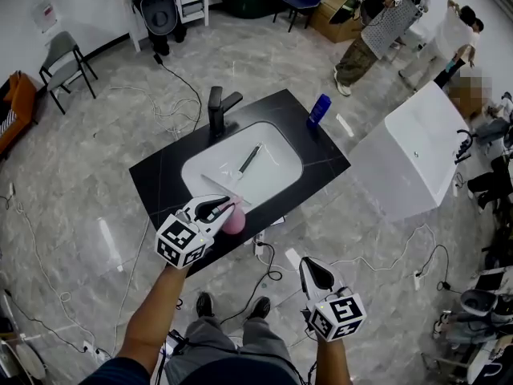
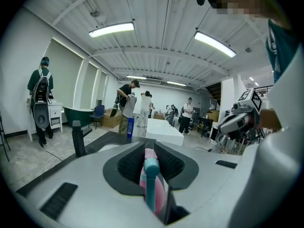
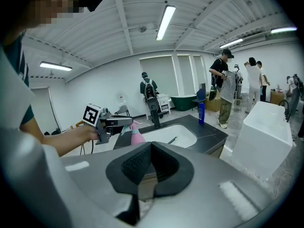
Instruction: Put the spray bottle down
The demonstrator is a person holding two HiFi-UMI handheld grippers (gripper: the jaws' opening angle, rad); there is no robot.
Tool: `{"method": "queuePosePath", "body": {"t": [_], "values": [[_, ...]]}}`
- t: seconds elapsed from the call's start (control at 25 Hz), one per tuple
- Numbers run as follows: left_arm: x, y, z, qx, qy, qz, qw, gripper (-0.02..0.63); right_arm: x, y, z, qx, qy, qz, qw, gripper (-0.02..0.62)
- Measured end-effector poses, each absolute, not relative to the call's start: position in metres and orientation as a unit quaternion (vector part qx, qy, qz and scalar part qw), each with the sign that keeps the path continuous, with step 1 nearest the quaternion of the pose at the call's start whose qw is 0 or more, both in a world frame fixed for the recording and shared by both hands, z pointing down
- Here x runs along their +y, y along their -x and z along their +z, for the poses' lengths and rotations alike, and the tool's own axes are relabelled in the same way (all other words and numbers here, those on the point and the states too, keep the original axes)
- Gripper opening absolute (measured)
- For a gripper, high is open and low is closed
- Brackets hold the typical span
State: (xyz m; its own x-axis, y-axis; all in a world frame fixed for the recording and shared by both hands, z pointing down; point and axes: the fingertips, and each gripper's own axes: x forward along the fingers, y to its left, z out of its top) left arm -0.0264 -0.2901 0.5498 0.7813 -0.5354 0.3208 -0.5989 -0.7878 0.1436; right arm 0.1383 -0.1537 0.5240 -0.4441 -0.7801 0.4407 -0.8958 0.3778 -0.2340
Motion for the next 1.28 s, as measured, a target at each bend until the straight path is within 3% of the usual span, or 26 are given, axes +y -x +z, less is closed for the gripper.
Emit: {"method": "queuePosePath", "body": {"t": [1.28], "values": [[-0.313,-0.003,0.611,-0.291,-0.935,0.152,0.134,0.066,-0.177,-0.148,0.573,-0.810,-0.508,0.259,0.137,0.011]]}}
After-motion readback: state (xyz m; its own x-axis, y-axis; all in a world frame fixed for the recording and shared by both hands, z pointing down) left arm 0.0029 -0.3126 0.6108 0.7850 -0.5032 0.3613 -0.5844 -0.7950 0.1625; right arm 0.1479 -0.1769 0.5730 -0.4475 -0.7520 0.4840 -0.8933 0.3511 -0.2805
